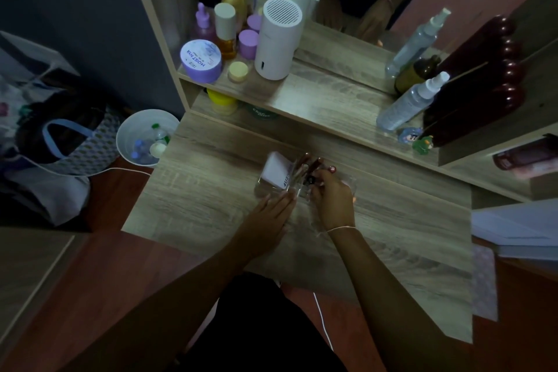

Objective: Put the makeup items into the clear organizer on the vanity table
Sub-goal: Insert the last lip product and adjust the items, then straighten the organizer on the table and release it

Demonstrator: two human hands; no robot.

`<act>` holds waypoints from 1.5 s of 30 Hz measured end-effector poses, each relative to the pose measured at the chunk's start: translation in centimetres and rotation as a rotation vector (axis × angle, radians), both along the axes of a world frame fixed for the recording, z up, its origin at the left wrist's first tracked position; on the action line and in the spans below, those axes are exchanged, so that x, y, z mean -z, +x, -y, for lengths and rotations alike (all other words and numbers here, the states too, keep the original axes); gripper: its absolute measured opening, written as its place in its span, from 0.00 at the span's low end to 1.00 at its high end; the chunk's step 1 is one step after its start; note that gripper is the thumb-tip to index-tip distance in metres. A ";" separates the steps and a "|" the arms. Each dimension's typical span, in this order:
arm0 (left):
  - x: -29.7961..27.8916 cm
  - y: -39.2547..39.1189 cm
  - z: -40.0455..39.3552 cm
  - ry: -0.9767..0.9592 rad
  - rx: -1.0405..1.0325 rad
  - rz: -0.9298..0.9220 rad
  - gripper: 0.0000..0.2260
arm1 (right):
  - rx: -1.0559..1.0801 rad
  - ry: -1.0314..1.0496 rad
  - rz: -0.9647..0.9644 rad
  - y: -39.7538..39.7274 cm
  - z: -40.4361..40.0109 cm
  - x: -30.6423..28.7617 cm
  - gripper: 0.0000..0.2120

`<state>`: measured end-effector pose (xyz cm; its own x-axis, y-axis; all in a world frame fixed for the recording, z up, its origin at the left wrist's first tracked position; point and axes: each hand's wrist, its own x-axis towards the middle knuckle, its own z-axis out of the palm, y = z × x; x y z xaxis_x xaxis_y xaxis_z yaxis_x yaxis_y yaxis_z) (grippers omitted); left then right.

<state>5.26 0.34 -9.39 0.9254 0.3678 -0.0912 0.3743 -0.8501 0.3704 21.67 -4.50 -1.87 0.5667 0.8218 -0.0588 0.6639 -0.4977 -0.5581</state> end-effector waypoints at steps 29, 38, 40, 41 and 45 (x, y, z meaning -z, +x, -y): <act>0.3 -2.7 -2.1 -0.010 -0.321 -0.171 0.39 | 0.036 -0.323 0.182 -1.9 10.7 6.8 0.37; 0.2 -2.7 -2.2 -0.019 -0.293 -0.159 0.37 | 0.062 -0.336 0.152 -1.1 10.6 6.8 0.37; 0.2 -2.7 -2.2 -0.019 -0.282 -0.155 0.36 | 0.060 -0.341 0.154 -0.8 10.6 6.8 0.37; 0.2 -2.6 -2.2 -0.017 -0.276 -0.154 0.36 | 0.060 -0.341 0.149 -0.6 10.6 6.8 0.37; 0.1 -2.1 -2.2 -0.029 -0.257 -0.135 0.34 | 0.080 -0.341 0.120 0.1 10.5 6.7 0.37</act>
